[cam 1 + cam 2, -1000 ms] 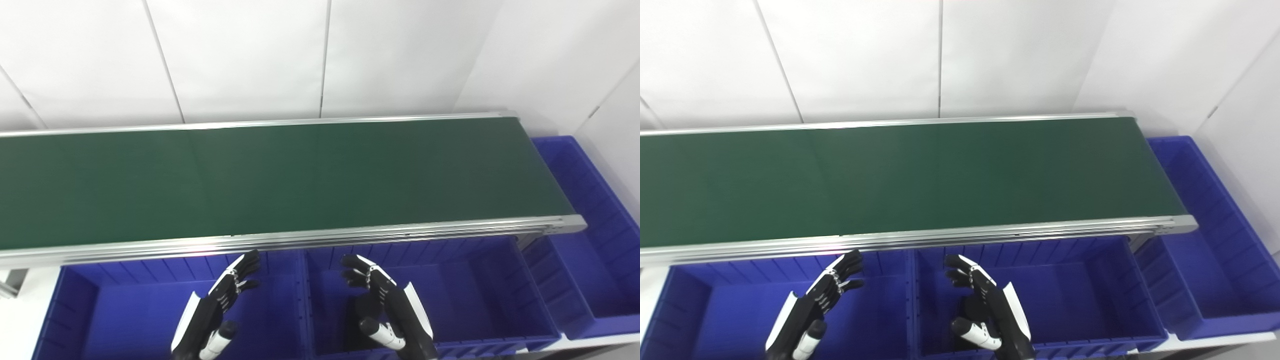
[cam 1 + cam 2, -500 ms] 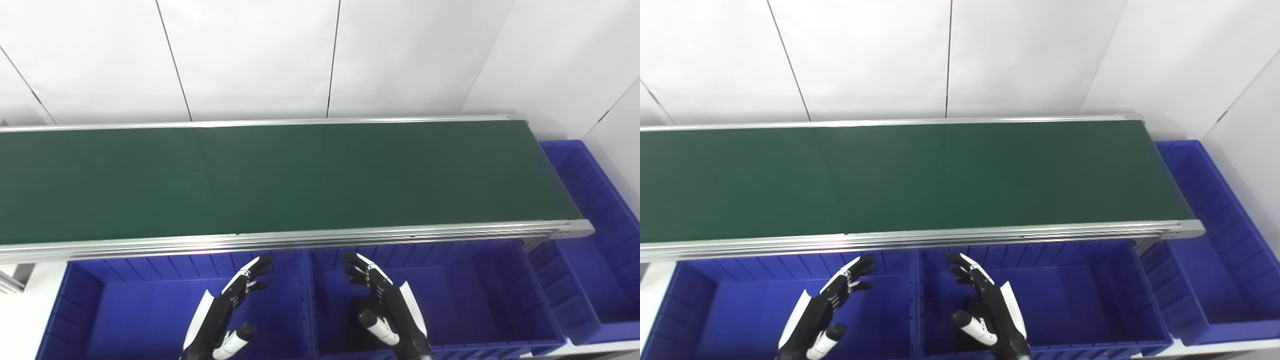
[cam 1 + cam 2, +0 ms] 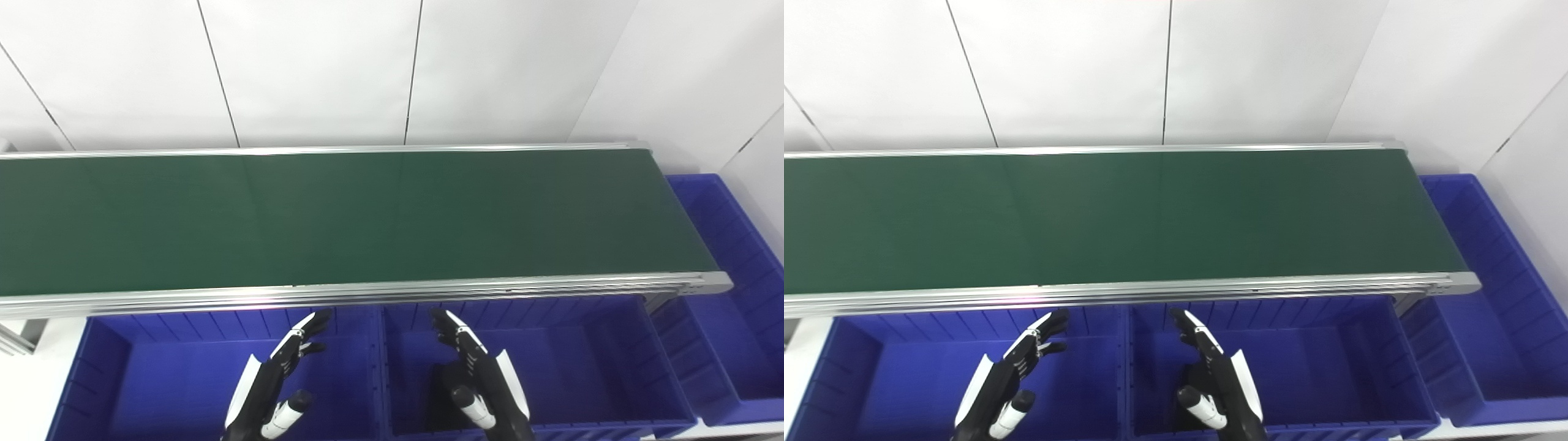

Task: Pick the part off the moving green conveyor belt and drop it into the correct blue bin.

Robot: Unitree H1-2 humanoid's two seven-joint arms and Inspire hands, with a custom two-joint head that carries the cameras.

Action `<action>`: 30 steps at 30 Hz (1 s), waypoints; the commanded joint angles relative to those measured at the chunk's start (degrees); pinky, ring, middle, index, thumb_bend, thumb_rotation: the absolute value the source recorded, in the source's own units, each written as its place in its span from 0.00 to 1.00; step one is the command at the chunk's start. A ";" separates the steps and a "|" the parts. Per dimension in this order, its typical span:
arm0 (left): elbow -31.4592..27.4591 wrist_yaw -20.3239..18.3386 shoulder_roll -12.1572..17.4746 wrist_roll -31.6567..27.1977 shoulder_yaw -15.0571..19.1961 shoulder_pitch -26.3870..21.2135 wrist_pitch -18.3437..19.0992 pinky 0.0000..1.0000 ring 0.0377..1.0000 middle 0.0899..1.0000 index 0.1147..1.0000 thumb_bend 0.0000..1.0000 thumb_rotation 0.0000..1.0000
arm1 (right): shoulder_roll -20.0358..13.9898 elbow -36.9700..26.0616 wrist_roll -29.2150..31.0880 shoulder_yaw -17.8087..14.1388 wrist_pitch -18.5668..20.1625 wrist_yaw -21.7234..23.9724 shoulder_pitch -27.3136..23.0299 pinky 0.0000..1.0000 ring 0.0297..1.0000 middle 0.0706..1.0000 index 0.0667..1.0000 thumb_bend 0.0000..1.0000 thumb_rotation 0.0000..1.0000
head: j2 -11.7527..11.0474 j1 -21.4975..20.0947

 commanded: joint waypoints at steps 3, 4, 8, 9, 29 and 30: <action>-2.30 1.59 0.35 -0.99 -0.30 -0.33 -1.93 0.79 0.89 0.90 0.86 0.81 1.00 | -0.38 -1.02 0.57 0.09 -2.97 -0.48 -0.25 0.85 0.89 0.90 0.88 1.00 0.96 | -0.13 -0.22; -2.22 1.91 0.43 -0.86 -0.47 -0.41 -1.93 0.79 0.89 0.89 0.86 0.80 1.00 | -0.45 -0.84 0.66 0.11 -2.97 -0.43 -0.30 0.85 0.88 0.89 0.88 1.00 0.95 | -0.25 -0.14; -2.02 2.34 0.52 -0.78 -1.06 -0.50 -1.93 0.79 0.88 0.90 0.86 0.80 1.00 | -0.63 -0.35 0.75 0.30 -2.97 -0.34 -0.42 0.85 0.88 0.89 0.87 1.00 0.95 | -0.51 0.13; -1.94 2.30 0.55 -0.91 -1.18 -0.52 -1.93 0.79 0.88 0.89 0.86 0.81 1.00 | -0.66 -0.30 0.73 0.38 -2.97 -0.37 -0.42 0.85 0.88 0.89 0.87 1.00 0.94 | -0.51 0.13; -0.62 4.20 -0.33 0.53 -2.92 -1.45 -1.93 0.77 0.87 0.89 0.86 0.83 0.98 | -2.43 0.03 2.15 1.00 -2.97 0.48 -1.03 0.85 0.88 0.89 0.88 1.00 0.94 | 1.46 6.47; -0.58 4.19 -0.33 0.52 -2.91 -1.40 -1.93 0.77 0.87 0.89 0.86 0.83 0.98 | -2.50 -0.03 2.19 0.99 -2.97 0.69 -1.00 0.86 0.88 0.89 0.88 1.00 0.94 | 1.44 6.35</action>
